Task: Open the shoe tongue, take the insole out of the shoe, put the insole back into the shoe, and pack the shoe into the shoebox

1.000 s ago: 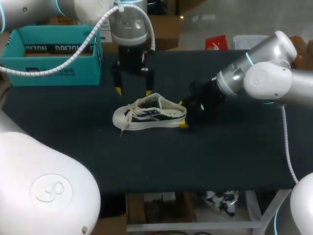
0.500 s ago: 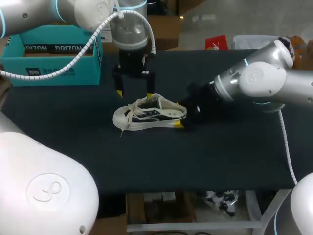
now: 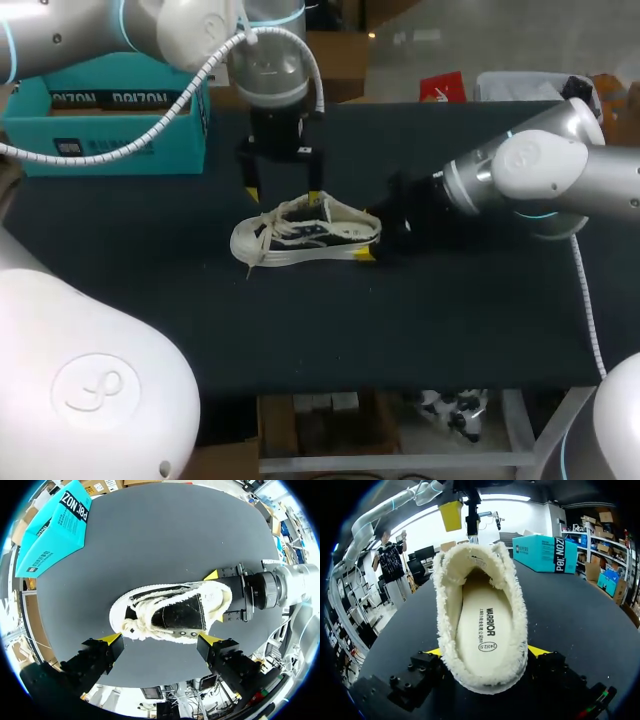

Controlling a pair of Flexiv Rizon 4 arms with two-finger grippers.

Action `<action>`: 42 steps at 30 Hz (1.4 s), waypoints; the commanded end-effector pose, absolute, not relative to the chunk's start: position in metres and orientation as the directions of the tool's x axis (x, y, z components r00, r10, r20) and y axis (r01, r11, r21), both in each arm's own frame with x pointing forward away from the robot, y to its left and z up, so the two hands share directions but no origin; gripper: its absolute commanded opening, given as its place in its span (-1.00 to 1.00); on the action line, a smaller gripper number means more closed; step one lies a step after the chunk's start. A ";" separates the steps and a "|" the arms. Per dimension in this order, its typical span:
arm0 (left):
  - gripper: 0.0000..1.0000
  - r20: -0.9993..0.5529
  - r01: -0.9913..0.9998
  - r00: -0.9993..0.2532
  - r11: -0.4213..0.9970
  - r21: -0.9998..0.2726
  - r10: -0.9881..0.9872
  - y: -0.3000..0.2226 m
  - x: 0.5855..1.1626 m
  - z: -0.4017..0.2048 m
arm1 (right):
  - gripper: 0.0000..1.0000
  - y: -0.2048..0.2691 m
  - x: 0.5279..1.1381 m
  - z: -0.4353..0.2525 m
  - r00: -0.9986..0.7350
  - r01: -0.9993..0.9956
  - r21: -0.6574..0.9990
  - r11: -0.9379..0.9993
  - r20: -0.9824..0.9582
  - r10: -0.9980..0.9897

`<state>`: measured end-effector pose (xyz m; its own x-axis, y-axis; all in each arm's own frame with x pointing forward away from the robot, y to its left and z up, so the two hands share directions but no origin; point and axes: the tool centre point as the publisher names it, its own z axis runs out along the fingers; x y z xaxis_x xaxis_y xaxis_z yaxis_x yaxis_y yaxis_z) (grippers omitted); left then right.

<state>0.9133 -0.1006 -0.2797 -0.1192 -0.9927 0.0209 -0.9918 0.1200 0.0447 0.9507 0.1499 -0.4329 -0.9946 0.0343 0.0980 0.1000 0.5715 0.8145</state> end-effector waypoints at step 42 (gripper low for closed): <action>-1.00 -0.222 -0.987 0.020 -0.054 0.149 -0.975 -0.148 0.922 -0.316 | -1.00 0.152 0.957 -0.447 -0.993 0.115 0.791 0.601 0.106 0.050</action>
